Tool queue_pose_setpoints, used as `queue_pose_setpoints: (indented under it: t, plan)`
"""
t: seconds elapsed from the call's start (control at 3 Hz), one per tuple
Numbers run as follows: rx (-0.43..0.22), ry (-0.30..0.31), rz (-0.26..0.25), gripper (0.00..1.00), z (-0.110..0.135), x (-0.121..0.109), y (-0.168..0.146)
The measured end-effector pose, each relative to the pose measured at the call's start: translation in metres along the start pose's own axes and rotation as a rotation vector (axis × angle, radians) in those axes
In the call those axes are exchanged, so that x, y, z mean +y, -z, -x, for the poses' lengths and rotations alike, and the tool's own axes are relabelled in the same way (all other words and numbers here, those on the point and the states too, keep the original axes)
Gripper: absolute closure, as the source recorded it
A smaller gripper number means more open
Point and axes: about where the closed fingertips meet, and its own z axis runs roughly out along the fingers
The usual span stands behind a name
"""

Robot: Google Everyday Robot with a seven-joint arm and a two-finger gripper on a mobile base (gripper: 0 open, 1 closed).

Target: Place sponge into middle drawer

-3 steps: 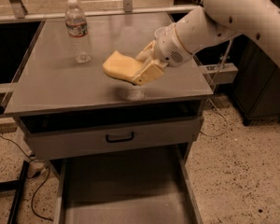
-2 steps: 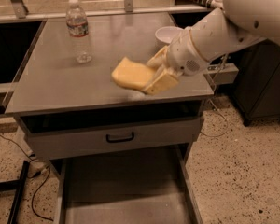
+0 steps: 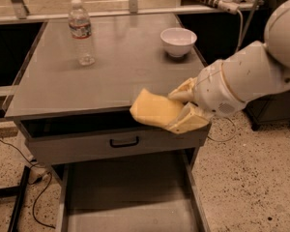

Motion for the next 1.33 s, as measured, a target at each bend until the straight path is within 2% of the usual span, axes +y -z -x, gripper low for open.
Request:
queue_pose_setpoints:
  t: [0.33, 0.67, 1.0, 1.33]
  plan:
    - [-0.008, -0.085, 0.018, 1.00, -0.041, 0.032, -0.017]
    - [-0.051, -0.123, 0.014, 1.00, -0.059, 0.086, -0.029]
    - [-0.043, -0.153, 0.030, 1.00, -0.092, 0.128, -0.031]
    - [-0.042, -0.152, 0.030, 1.00, -0.093, 0.128, -0.031]
